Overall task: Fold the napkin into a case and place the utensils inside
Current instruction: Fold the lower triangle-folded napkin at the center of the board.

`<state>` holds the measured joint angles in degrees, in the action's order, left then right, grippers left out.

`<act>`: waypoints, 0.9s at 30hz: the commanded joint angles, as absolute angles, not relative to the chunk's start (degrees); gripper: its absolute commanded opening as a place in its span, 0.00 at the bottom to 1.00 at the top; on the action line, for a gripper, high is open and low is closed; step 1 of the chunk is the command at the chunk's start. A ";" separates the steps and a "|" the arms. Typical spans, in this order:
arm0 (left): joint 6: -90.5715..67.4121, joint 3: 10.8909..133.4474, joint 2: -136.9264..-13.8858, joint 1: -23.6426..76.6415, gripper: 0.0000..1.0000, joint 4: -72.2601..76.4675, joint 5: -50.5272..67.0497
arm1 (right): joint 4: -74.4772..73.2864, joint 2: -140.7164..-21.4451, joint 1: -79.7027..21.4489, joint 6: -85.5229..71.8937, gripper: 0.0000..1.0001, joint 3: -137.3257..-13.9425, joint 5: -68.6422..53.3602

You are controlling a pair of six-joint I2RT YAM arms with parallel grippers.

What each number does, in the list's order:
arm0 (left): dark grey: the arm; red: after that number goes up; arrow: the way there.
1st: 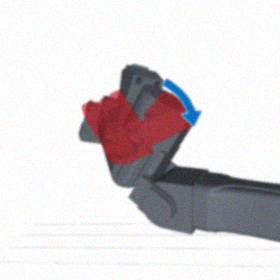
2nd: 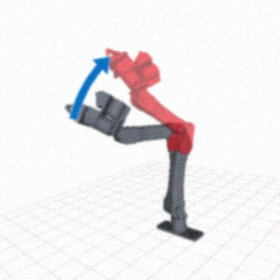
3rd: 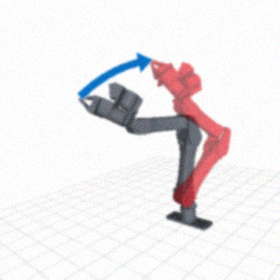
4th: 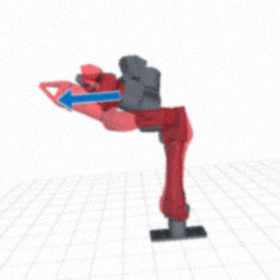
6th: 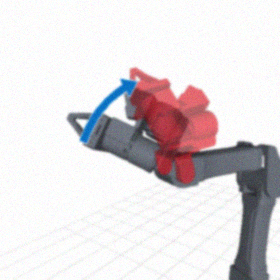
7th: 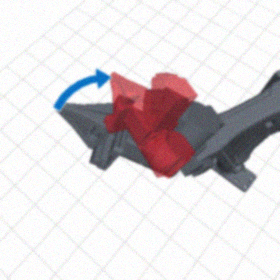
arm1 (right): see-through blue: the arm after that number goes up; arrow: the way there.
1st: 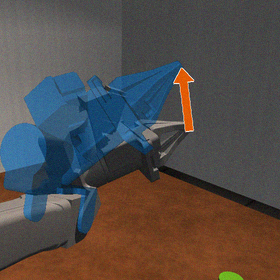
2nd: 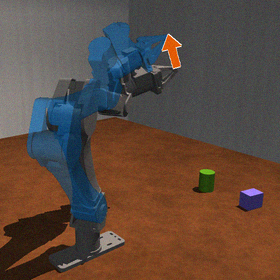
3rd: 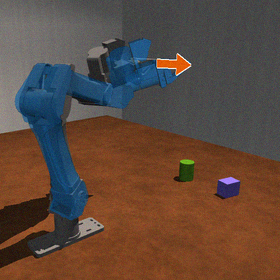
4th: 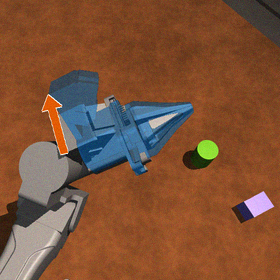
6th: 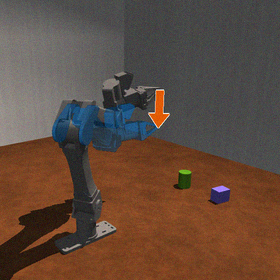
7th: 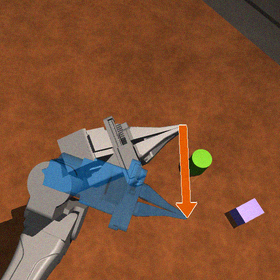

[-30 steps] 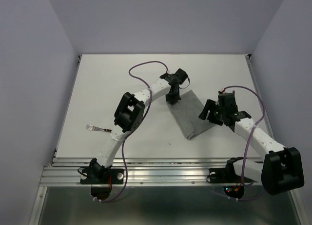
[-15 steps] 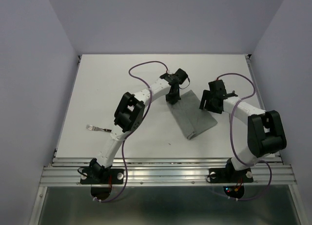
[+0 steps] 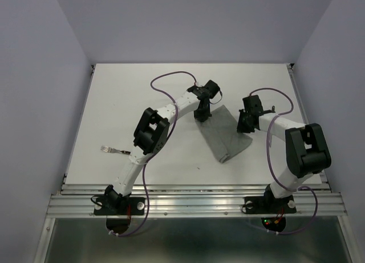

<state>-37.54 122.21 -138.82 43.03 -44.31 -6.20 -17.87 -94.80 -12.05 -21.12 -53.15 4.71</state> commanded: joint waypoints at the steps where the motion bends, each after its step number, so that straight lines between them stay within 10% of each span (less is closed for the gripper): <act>1: -37.53 121.20 -139.48 42.80 0.00 -45.35 -7.03 | -15.30 -92.90 -11.78 -23.99 0.15 -50.89 -2.98; 27: -39.81 123.31 -139.22 40.43 0.00 -45.35 -0.36 | -10.11 -90.17 -12.30 -39.20 0.12 -38.14 -4.57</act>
